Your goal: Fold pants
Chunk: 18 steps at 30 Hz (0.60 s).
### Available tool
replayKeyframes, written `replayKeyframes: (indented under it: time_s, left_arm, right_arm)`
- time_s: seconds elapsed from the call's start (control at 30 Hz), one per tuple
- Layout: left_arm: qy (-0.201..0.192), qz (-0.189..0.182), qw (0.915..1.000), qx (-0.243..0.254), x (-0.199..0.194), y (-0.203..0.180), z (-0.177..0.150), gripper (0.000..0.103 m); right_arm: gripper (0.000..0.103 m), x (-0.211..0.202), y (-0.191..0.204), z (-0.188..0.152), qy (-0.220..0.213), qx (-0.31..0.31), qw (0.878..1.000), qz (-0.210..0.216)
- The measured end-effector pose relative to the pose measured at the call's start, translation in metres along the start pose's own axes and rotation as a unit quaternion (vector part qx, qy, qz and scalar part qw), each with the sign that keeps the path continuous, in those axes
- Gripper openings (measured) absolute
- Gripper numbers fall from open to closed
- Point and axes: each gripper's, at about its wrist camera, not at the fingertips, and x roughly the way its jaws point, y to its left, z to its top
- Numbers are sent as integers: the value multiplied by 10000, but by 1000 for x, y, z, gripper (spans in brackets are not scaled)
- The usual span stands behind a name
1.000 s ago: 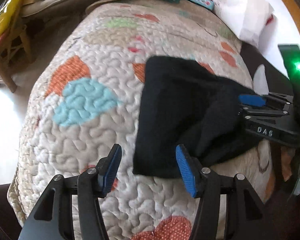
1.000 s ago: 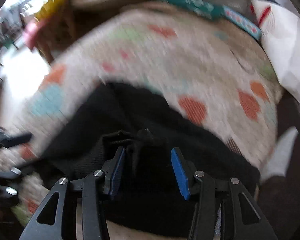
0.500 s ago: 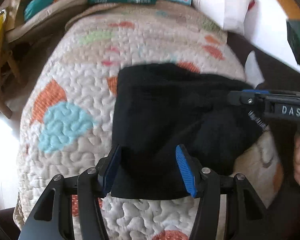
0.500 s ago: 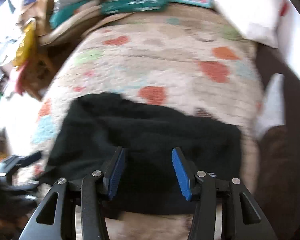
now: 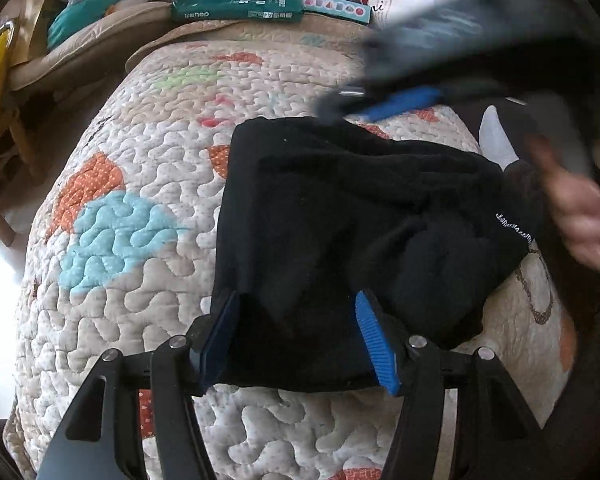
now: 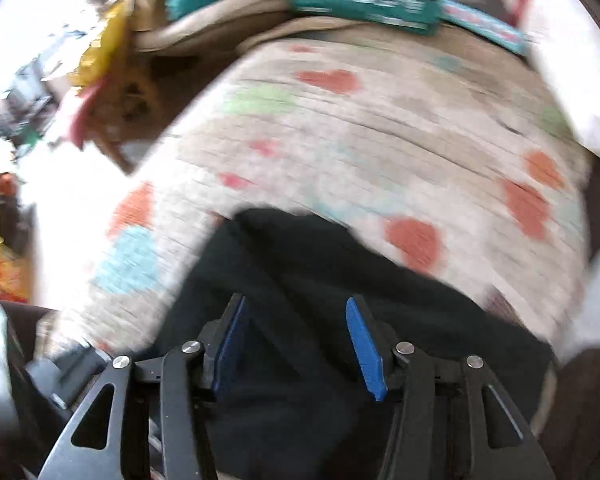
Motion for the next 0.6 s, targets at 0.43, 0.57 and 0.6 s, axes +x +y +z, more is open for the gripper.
replayKeyframes:
  time_s: [0.43, 0.57, 0.6]
  left_arm:
    - [-2, 43, 9994, -340, 7, 8, 11, 66]
    - [8, 129, 9996, -262, 7, 5, 10, 68]
    - [18, 151, 9995, -266, 7, 5, 10, 70]
  right_arm:
    - [5, 66, 55, 59, 741, -791, 9940, -146]
    - [6, 62, 43, 77, 419, -480, 9972, -389]
    - [6, 55, 36, 77, 343, -304, 9983, -367]
